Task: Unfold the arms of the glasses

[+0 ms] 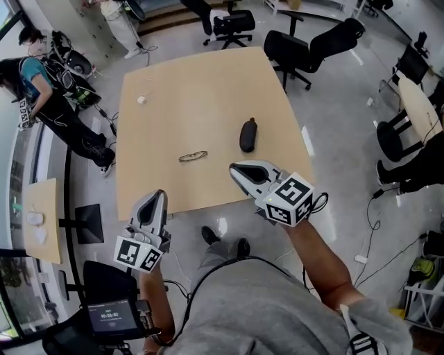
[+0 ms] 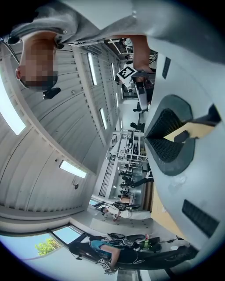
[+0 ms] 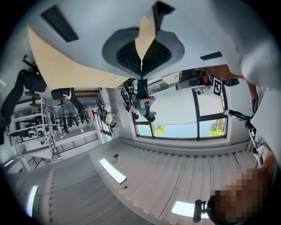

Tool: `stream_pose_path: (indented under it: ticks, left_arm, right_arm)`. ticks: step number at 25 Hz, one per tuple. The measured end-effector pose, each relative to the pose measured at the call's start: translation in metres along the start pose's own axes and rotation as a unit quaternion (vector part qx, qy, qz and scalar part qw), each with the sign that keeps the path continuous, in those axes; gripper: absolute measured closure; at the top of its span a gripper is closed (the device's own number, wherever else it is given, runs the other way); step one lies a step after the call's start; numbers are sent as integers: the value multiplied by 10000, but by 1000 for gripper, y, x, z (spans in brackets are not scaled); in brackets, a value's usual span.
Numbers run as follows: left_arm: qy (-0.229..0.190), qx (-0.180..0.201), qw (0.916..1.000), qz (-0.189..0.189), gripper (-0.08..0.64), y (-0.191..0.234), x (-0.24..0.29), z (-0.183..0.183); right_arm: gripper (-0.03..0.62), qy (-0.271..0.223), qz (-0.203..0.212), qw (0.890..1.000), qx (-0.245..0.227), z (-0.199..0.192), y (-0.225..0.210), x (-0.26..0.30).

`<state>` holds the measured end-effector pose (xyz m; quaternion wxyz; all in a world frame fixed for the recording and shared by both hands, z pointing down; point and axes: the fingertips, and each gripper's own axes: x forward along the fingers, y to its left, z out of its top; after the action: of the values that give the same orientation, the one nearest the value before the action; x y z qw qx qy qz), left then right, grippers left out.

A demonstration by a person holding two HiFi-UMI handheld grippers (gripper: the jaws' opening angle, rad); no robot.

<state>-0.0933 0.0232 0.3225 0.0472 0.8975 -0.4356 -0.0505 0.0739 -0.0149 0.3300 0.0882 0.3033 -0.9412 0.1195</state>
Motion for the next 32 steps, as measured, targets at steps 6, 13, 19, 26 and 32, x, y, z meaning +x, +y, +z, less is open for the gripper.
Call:
stream_pose_path:
  ticks: [6, 13, 19, 26, 32]
  left_arm:
    - [-163, 3, 9994, -297, 555, 40, 49, 12]
    - [-237, -168, 9971, -707, 555, 101, 83, 11]
    - [-87, -442, 9958, -799, 555, 137, 93, -3]
    - [5, -466, 9957, -802, 555, 165, 124, -16]
    - [656, -658, 9941, -557, 555, 176, 121, -50]
  right_arm:
    - [584, 28, -241, 9997, -49, 16, -39, 31]
    - [584, 94, -656, 9977, -105, 31, -64, 82]
    - [584, 406, -715, 9966, 80, 17, -68, 118]
    - [584, 592, -746, 9954, 93, 5, -103, 149]
    - [584, 1102, -481, 9915, 489, -49, -118, 176]
